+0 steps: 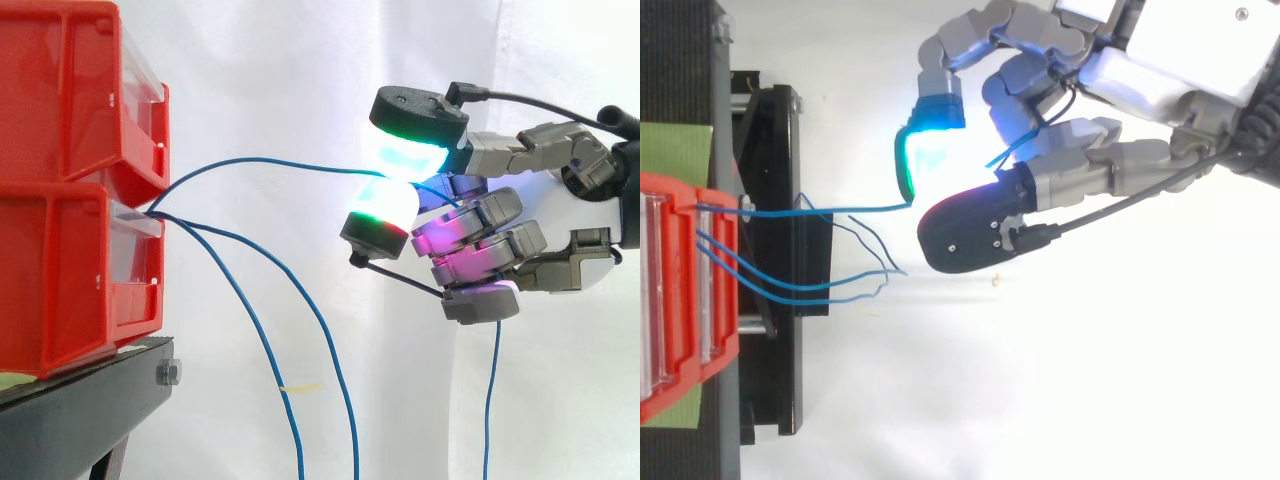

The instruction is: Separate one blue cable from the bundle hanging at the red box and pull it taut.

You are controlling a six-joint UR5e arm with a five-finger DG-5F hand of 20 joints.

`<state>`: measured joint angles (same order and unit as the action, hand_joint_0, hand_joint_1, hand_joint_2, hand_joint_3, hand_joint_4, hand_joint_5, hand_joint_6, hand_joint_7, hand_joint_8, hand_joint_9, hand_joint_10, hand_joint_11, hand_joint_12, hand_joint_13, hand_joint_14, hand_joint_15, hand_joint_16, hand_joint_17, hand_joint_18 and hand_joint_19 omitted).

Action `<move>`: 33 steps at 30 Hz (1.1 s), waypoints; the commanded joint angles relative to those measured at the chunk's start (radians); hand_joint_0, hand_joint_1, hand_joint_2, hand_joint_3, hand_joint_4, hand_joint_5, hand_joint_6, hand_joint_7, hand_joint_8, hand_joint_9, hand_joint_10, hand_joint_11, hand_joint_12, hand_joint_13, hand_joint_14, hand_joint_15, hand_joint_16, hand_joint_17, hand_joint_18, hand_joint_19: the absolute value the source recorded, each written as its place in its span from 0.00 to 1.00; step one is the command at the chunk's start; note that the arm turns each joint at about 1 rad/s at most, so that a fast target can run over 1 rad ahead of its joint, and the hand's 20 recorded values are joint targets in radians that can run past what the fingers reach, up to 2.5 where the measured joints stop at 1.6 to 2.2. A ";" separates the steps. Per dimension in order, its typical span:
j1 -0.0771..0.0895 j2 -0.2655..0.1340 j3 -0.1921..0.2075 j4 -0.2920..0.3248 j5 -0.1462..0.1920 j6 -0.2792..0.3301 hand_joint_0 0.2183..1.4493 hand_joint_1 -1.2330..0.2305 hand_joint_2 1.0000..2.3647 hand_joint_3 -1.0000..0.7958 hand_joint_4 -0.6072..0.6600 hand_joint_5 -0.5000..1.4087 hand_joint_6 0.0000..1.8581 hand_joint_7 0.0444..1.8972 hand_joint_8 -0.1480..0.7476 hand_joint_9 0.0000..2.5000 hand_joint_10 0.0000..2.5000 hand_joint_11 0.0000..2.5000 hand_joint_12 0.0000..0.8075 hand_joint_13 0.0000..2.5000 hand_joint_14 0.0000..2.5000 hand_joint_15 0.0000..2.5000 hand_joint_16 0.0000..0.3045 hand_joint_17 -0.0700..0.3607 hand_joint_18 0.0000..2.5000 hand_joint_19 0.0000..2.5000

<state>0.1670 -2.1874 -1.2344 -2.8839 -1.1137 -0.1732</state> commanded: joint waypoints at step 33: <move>0.003 0.000 0.000 -0.009 -0.002 -0.019 0.35 0.33 0.02 0.53 0.60 0.18 0.51 0.74 0.56 0.37 0.73 0.55 0.46 0.43 0.72 0.55 0.15 0.40 0.46 0.51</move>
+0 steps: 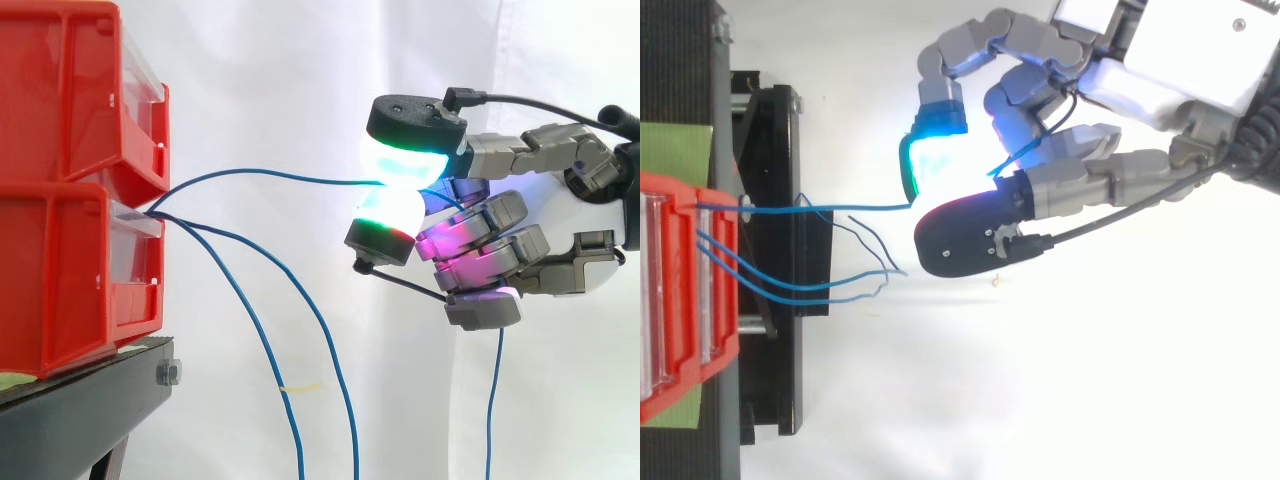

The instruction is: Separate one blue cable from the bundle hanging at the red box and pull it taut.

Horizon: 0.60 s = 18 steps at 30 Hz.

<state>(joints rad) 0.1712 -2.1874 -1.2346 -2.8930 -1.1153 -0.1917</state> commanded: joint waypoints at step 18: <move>0.001 0.000 0.000 0.000 0.000 0.000 0.35 0.33 0.02 0.53 0.61 0.18 0.50 0.75 0.57 0.37 0.74 0.54 0.44 0.43 0.73 0.54 0.15 0.40 0.47 0.51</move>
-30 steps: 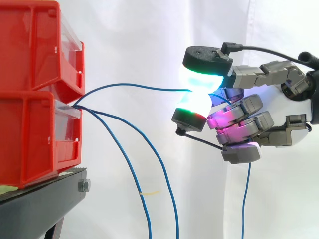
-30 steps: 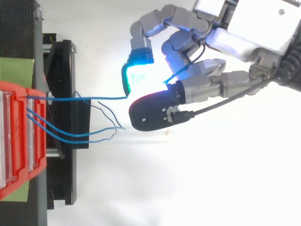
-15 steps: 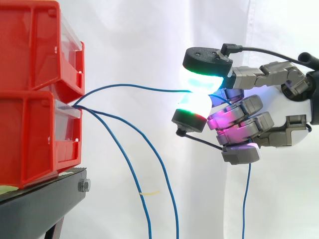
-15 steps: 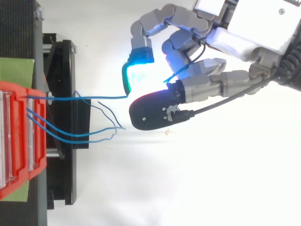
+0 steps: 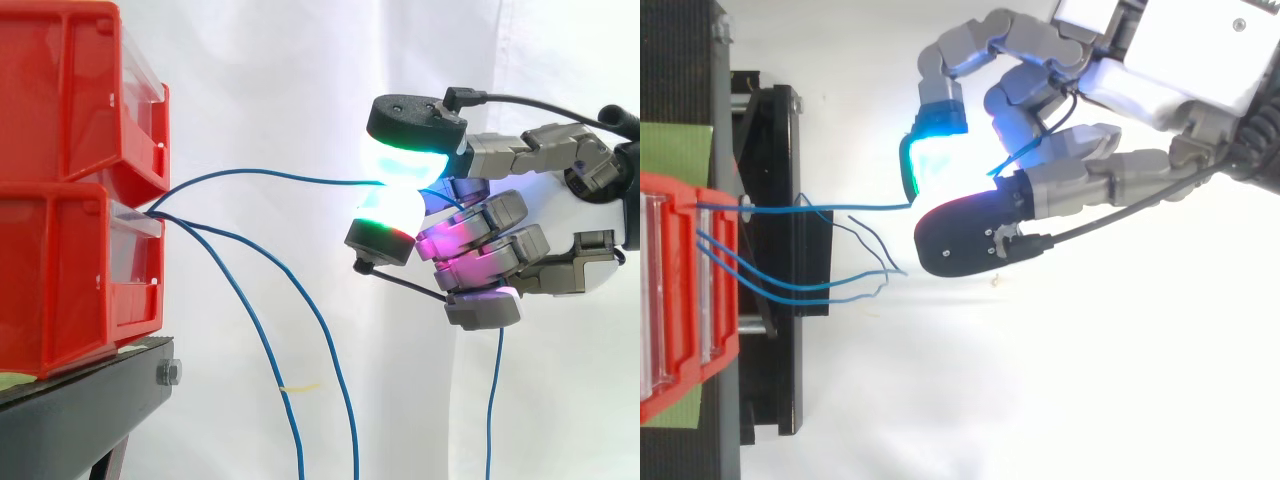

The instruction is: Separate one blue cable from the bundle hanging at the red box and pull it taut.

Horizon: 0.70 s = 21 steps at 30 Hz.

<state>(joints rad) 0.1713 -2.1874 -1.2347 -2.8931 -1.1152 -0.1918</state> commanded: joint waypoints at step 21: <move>-0.001 0.000 0.000 0.000 -0.002 0.000 0.36 0.33 0.02 0.53 0.61 0.18 0.50 0.75 0.57 0.37 0.75 0.55 0.45 0.44 0.74 0.54 0.15 0.40 0.48 0.51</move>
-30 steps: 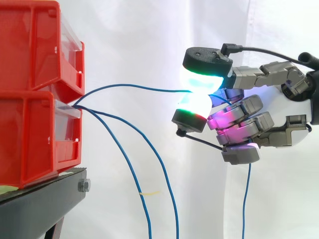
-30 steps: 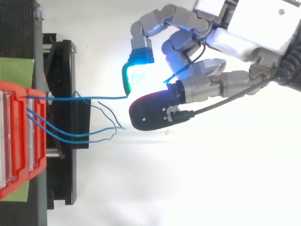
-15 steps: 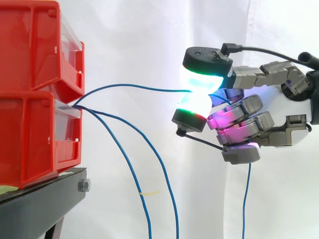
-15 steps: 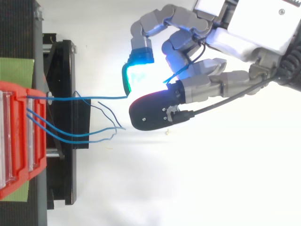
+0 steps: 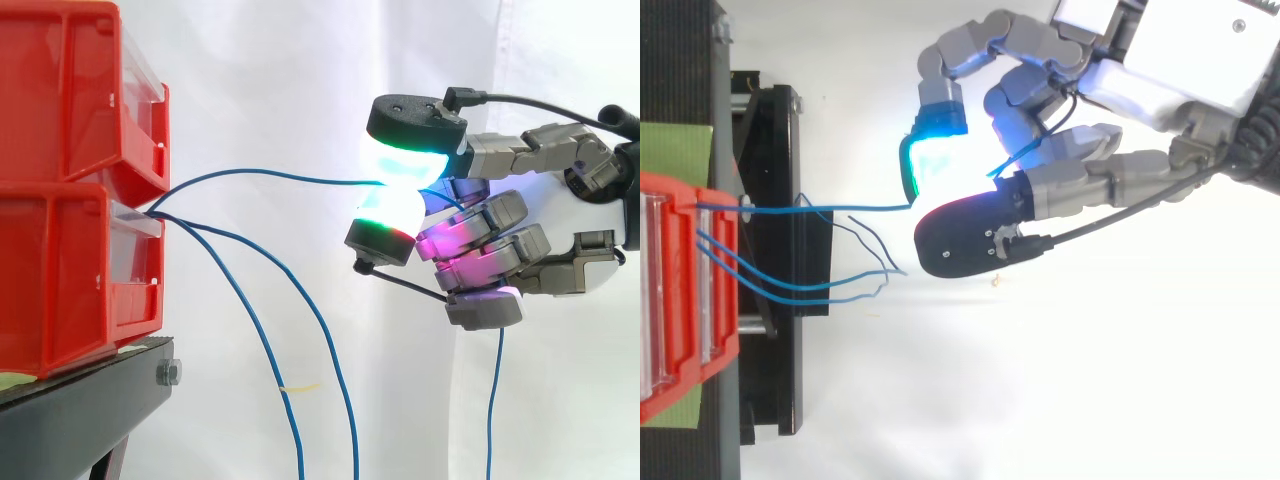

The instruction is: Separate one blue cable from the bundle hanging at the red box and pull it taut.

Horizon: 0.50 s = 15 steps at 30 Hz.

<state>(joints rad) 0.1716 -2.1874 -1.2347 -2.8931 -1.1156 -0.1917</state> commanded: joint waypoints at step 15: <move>0.000 0.000 0.000 0.000 0.000 0.000 0.36 0.32 0.02 0.53 0.61 0.18 0.50 0.74 0.57 0.37 0.75 0.55 0.45 0.44 0.74 0.55 0.14 0.39 0.48 0.51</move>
<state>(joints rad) 0.1714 -2.1874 -1.2344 -2.8931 -1.1152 -0.1918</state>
